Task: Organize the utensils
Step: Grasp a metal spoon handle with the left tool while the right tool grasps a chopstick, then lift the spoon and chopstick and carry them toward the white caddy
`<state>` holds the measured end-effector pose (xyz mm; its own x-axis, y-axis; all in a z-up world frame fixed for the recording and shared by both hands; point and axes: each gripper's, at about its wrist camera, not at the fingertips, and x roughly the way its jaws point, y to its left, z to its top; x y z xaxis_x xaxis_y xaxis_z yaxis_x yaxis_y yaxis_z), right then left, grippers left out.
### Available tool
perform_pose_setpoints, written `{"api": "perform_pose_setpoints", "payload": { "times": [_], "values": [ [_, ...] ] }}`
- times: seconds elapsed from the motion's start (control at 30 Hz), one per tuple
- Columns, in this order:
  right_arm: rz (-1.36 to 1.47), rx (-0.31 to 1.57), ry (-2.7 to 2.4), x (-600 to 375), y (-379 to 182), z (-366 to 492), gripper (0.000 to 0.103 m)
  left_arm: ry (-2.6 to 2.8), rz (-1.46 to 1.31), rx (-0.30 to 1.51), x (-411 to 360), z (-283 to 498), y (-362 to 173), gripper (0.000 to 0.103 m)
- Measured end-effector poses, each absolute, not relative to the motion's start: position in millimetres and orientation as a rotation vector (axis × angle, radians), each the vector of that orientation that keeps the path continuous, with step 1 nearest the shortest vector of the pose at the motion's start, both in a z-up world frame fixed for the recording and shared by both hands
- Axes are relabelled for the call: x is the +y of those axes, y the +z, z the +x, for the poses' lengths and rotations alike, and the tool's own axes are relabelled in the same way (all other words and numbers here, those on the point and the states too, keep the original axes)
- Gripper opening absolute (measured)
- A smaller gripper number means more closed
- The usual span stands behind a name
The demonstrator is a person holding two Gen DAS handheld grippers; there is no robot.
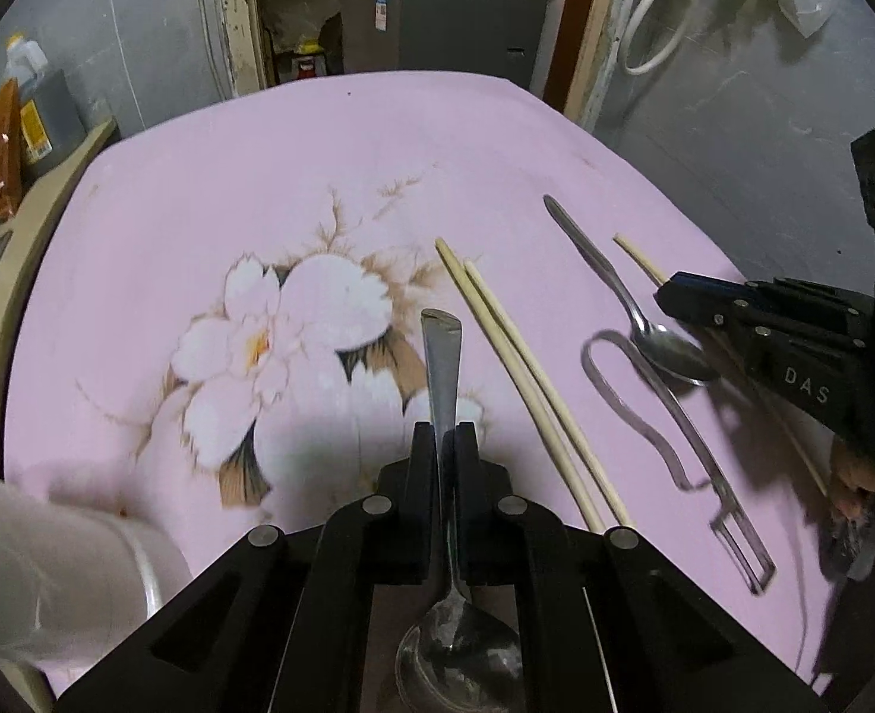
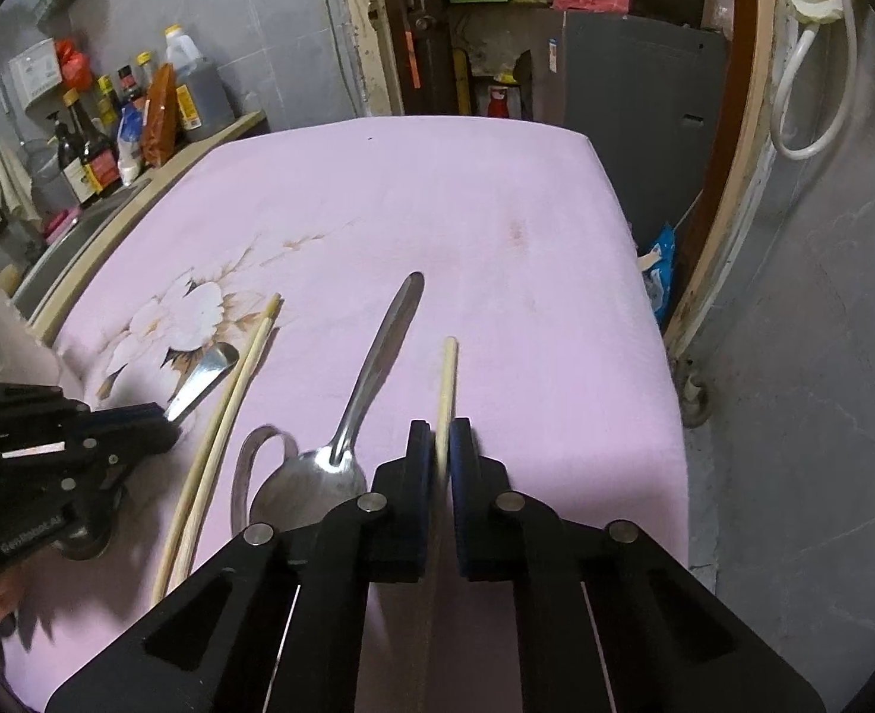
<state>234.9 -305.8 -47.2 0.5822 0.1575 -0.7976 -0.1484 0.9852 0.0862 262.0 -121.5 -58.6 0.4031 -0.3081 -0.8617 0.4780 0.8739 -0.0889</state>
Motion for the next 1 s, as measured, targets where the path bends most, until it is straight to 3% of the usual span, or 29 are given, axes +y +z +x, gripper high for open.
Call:
{"api": "perform_pose_setpoints", "payload": {
  "times": [0.37, 1.0],
  "values": [
    [0.045, 0.903, 0.208, -303, -41, 214, 0.003, -0.516, 0.244, 1.067, -133, 262, -59, 0.004],
    [0.155, 0.599, 0.317, -277, -14, 146, 0.003, -0.562, 0.044, 0.849, -86, 199, -28, 0.0]
  ]
}}
